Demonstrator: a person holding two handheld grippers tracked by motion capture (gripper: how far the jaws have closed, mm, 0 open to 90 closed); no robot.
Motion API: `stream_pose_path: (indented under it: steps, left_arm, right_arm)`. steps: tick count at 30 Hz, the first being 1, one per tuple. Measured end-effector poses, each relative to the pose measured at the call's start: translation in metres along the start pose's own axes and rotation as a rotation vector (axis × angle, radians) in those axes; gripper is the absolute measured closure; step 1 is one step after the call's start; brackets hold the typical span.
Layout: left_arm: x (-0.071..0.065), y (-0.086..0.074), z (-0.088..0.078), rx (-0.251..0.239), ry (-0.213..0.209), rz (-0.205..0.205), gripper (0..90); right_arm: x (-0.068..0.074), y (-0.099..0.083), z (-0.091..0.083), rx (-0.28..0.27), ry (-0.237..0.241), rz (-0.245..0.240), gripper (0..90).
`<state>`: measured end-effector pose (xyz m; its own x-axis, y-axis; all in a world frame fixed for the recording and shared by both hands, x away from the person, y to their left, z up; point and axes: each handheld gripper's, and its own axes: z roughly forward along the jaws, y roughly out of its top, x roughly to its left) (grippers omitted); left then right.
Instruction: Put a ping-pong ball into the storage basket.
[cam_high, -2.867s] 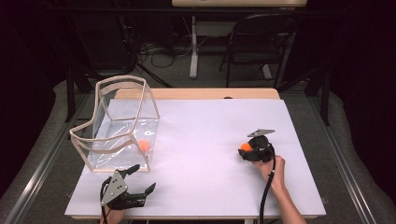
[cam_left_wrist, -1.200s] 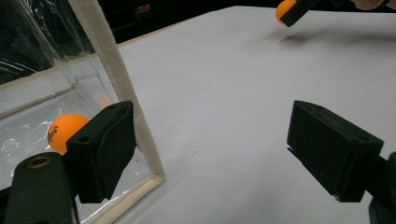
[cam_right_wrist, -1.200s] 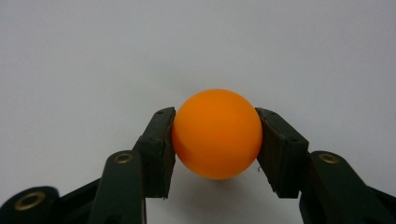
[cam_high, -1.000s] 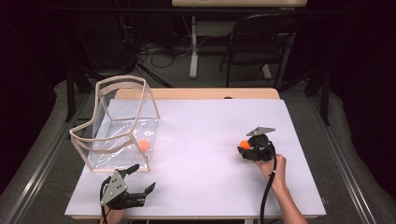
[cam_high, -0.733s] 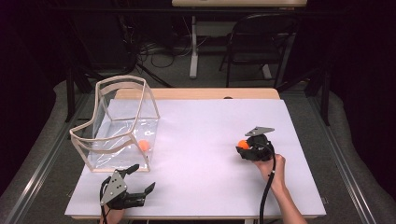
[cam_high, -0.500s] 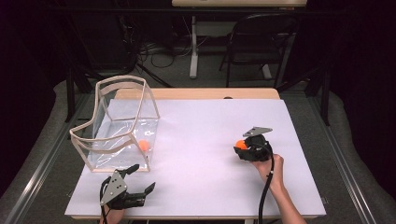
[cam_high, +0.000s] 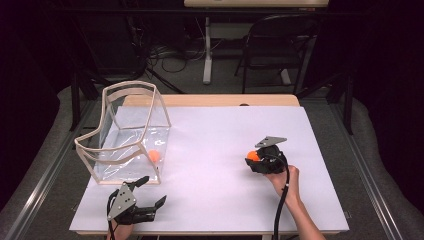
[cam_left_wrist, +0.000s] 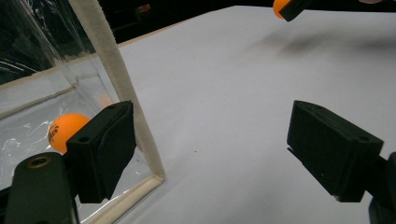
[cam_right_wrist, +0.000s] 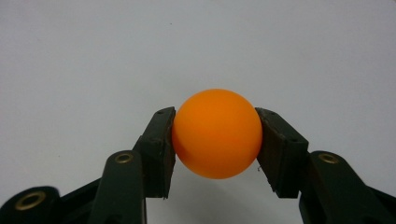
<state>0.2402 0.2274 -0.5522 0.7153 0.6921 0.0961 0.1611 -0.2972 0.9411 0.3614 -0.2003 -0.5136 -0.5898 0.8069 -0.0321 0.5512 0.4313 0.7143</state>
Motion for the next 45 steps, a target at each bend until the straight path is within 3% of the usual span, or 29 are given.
stream_pose_path:
  steps: [45]
  left_arm:
    - [0.000, -0.001, 0.000, 0.003, 0.005, 0.000, 15.7]
  right_arm:
    - [0.035, 0.019, 0.026, 0.024, 0.091, -0.072, 50.6]
